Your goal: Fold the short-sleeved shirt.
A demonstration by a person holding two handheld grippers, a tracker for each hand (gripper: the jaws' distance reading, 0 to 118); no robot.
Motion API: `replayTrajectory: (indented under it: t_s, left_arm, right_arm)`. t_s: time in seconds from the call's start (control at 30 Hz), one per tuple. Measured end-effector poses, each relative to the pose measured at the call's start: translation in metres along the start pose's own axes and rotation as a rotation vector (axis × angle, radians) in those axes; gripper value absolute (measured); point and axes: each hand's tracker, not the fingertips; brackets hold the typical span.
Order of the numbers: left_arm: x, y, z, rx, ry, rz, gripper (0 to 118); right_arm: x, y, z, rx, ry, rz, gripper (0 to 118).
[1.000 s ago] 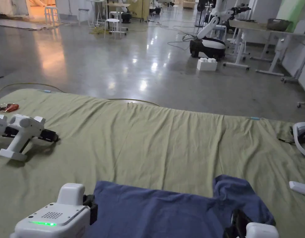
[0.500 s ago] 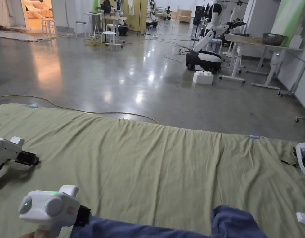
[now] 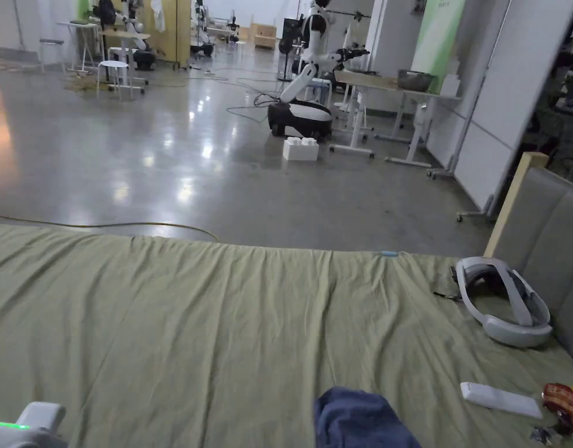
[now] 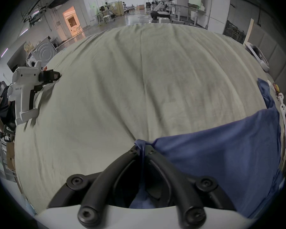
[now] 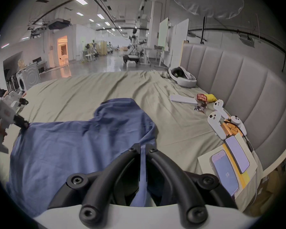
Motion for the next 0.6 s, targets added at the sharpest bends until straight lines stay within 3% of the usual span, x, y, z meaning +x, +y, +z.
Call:
replayTrajectory:
  t_s: [0.03, 0.17, 0.2, 0.23, 0.37, 0.4, 0.5, 0.6]
  left_arm:
    - [0.005, -0.006, 0.009, 0.006, -0.005, -0.001, 6]
    - [0.004, -0.003, 0.049, 0.019, -0.049, 0.033, 6]
    - [0.000, 0.000, 0.056, 0.018, -0.063, 0.048, 6]
    - [-0.007, 0.005, 0.058, 0.025, -0.073, 0.055, 6]
    - [0.005, -0.001, 0.095, 0.066, -0.076, 0.058, 6]
    - [-0.019, 0.009, 0.072, 0.050, -0.096, 0.072, 6]
    - [-0.027, 0.011, 0.068, 0.052, -0.102, 0.078, 6]
    - [-0.029, 0.011, 0.071, 0.055, -0.105, 0.087, 6]
  right_arm:
    - [0.008, 0.011, -0.015, -0.043, 0.010, 0.001, 28]
    - [0.031, 0.049, -0.073, -0.179, 0.047, 0.018, 40]
    - [0.035, 0.057, -0.089, -0.215, 0.052, 0.020, 54]
    - [0.038, 0.065, -0.102, -0.255, 0.051, 0.019, 59]
    - [0.040, 0.086, -0.151, -0.359, 0.100, 0.020, 60]
    - [0.038, 0.088, -0.161, -0.389, 0.124, 0.012, 60]
    - [0.031, 0.090, -0.188, -0.438, 0.118, 0.050, 60]
    - [0.027, 0.086, -0.207, -0.490, 0.155, 0.038, 59]
